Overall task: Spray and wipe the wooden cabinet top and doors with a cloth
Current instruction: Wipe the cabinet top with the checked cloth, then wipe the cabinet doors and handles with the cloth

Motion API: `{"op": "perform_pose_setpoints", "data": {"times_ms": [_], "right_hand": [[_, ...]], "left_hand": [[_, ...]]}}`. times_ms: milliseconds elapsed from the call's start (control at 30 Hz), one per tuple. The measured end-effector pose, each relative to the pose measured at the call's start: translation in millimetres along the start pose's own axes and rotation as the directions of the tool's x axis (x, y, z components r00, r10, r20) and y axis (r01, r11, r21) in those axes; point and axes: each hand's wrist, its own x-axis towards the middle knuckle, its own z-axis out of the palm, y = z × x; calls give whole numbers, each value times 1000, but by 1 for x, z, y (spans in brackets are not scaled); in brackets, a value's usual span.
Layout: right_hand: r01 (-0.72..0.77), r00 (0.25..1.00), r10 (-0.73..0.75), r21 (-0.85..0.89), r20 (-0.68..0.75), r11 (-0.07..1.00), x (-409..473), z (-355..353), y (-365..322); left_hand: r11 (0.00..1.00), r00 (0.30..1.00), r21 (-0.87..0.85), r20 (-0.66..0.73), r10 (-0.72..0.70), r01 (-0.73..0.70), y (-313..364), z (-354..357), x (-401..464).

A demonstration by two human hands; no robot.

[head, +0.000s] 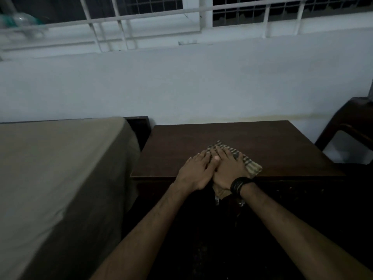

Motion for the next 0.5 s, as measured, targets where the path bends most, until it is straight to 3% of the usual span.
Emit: {"op": "perform_pose_setpoints", "data": {"times_ms": [133, 233, 367, 500], "right_hand": [[-48, 959, 63, 61, -276, 997, -26, 17, -33], [-2, 870, 59, 117, -489, 993, -32, 31, -38], [76, 819, 24, 150, -573, 986, -37, 38, -41], [175, 822, -27, 206, -570, 963, -50, 42, -53]], "left_hand": [[995, 982, -29, -166, 91, -97, -19, -9, -24], [994, 949, -105, -315, -2, -33, -26, -16, -36], [983, 927, -181, -364, -92, 26, -29, -19, -47], [979, 859, -201, -495, -130, 32, -39, -29, -64]]}}
